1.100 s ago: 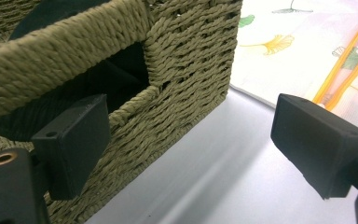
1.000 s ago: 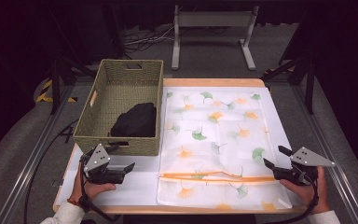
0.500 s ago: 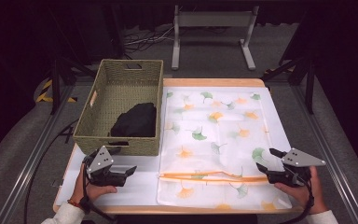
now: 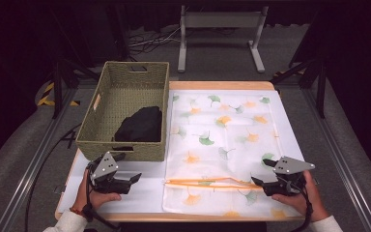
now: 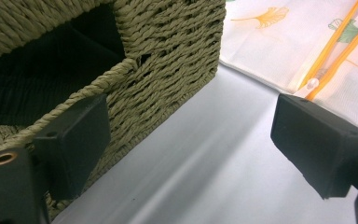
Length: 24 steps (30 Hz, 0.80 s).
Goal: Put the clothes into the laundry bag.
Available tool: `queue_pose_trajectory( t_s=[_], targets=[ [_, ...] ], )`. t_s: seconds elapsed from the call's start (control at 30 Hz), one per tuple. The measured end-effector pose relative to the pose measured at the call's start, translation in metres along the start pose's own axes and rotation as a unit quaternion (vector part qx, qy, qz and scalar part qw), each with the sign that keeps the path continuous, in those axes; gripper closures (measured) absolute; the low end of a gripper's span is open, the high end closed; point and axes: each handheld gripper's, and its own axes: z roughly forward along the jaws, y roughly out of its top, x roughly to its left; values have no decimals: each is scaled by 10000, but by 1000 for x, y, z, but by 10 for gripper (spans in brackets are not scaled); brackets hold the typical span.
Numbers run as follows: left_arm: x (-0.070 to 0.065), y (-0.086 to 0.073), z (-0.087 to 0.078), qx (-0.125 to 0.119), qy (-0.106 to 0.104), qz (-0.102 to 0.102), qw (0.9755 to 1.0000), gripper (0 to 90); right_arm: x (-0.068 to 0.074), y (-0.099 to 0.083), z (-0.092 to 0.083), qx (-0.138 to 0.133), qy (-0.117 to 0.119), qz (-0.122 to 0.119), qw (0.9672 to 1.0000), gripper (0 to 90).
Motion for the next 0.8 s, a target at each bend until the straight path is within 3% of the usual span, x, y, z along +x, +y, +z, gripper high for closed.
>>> queue_pose_trajectory(
  t_s=[0.27,0.47,0.67,0.8],
  targets=[
    [0,0,2,70,-31,18,10000,128,11,11,17,267,138,-151,9994,238],
    [0,0,3,87,-57,-3,9999,128,23,25,37,519,348,-409,9972,235],
    [0,-1,3,107,-79,7,9999,128,29,31,45,666,412,-553,9954,236],
    [0,-1,4,130,-95,12,9999,128,30,34,51,802,334,-630,9942,236]
  ],
)
